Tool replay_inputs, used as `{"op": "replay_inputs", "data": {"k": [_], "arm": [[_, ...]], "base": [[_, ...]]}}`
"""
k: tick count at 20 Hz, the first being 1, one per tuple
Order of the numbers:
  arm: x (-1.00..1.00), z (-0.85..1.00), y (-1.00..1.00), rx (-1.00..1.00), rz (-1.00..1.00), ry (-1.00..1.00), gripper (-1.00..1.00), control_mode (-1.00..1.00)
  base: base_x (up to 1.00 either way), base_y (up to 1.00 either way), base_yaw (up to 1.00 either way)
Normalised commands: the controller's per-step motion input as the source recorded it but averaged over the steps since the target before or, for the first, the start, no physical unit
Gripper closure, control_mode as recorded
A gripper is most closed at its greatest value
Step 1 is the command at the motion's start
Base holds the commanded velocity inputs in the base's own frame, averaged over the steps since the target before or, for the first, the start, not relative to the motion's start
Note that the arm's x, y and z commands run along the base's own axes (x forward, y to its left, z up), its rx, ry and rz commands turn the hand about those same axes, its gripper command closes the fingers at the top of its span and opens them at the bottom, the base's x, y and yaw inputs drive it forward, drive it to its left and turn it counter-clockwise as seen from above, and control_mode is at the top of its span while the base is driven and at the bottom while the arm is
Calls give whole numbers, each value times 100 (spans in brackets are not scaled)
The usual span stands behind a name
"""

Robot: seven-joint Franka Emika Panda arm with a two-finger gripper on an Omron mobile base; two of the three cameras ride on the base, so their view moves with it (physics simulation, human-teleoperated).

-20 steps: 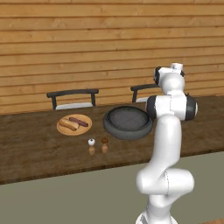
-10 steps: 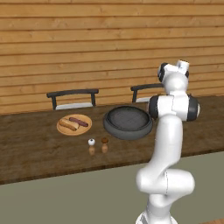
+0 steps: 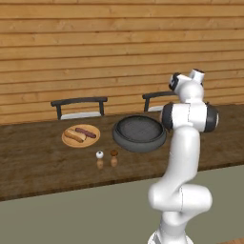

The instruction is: Place one bun and one sausage from the bowl on each plate.

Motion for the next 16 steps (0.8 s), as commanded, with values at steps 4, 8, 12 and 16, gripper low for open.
{"op": "replay_inputs", "data": {"k": [4,8,12,16], "arm": [[51,-9,3,0,-10,4,100,-100],[43,-8,-1,0,-6,15,100,-100],[38,-39,-1,0,-2,16,100,-100],[28,-46,-2,0,-1,8,100,-100]], "base": [[0,0,0],[0,0,0],[0,0,0],[0,0,0]]}}
